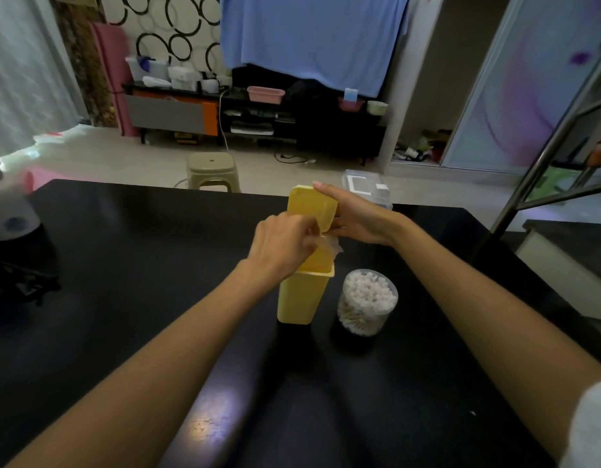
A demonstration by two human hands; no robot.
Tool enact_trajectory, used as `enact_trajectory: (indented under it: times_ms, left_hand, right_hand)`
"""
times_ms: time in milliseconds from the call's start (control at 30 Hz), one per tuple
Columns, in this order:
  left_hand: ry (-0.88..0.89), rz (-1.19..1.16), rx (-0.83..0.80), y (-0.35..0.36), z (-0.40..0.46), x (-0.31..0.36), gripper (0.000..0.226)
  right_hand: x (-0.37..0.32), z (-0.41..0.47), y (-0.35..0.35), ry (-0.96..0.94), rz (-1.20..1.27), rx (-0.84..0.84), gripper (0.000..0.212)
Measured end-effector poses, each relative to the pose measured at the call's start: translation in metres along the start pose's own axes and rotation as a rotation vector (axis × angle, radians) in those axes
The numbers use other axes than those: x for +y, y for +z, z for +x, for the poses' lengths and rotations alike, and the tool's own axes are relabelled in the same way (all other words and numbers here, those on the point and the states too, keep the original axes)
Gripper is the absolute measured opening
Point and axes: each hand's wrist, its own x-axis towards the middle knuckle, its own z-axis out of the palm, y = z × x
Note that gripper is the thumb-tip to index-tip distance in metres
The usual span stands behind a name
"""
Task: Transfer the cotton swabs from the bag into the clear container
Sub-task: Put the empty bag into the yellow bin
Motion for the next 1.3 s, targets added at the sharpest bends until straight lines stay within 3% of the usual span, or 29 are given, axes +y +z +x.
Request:
enact_trajectory:
  times_ms: [67,167,267,333,467,567,667,733,833,933,1033,1133,1300]
  left_hand:
    - [-0.04,0.162,-0.199,0.0,0.009,0.003,0.032]
    - [0.05,0.42,-0.435,0.006,0.016,0.003,0.034]
    - [0.033,0.33,-0.525,0.003,0.015,-0.005,0.04]
    - [-0.029,0.163,-0.442,-0.006,0.009,-0.009,0.034]
    - [-0.153,-0.119,-0.057,-0.022,-0.019,-0.028,0.027]
    - [-0.174,-0.34,0.197,-0.027,-0.036,-0.043,0.044]
    - [0.028,-0.305,0.048,-0.027,-0.044,-0.047,0.086]
    - [0.122,-0.178,-0.102,-0.021,-0.048,-0.043,0.094]
    - [0.139,-0.12,-0.197,-0.002,-0.058,-0.038,0.08]
    - [0.107,-0.12,-0.131,0.011,-0.065,-0.034,0.066]
    - [0.052,-0.14,-0.048,0.016,-0.064,-0.029,0.061]
    - [0.022,-0.123,-0.035,0.021,-0.059,-0.022,0.06]
    - [-0.009,-0.114,-0.045,0.024,-0.053,-0.011,0.064]
  right_hand:
    - [0.001,0.0,0.001,-0.002,0.001,-0.007,0.042]
    - [0.002,0.002,0.001,-0.001,-0.002,-0.006,0.058]
    - [0.002,0.001,0.004,-0.001,-0.051,-0.018,0.065]
    - [0.002,-0.001,0.006,-0.005,-0.101,-0.017,0.063]
    - [0.004,-0.006,0.009,-0.036,-0.129,-0.023,0.061]
    - [0.006,-0.011,0.012,-0.064,-0.193,-0.021,0.06]
    - [0.013,-0.023,0.018,-0.1,-0.346,-0.061,0.051]
    - [0.025,-0.031,0.021,-0.12,-0.494,-0.102,0.054]
    - [0.042,-0.046,0.023,-0.161,-0.535,-0.063,0.062]
    - [0.054,-0.058,0.01,-0.101,-0.431,0.162,0.061]
    - [0.074,-0.065,-0.015,0.263,-0.262,0.415,0.079]
    - [0.1,-0.069,-0.021,0.571,-0.129,0.347,0.079]
    - [0.113,-0.055,-0.001,0.479,-0.046,0.364,0.066]
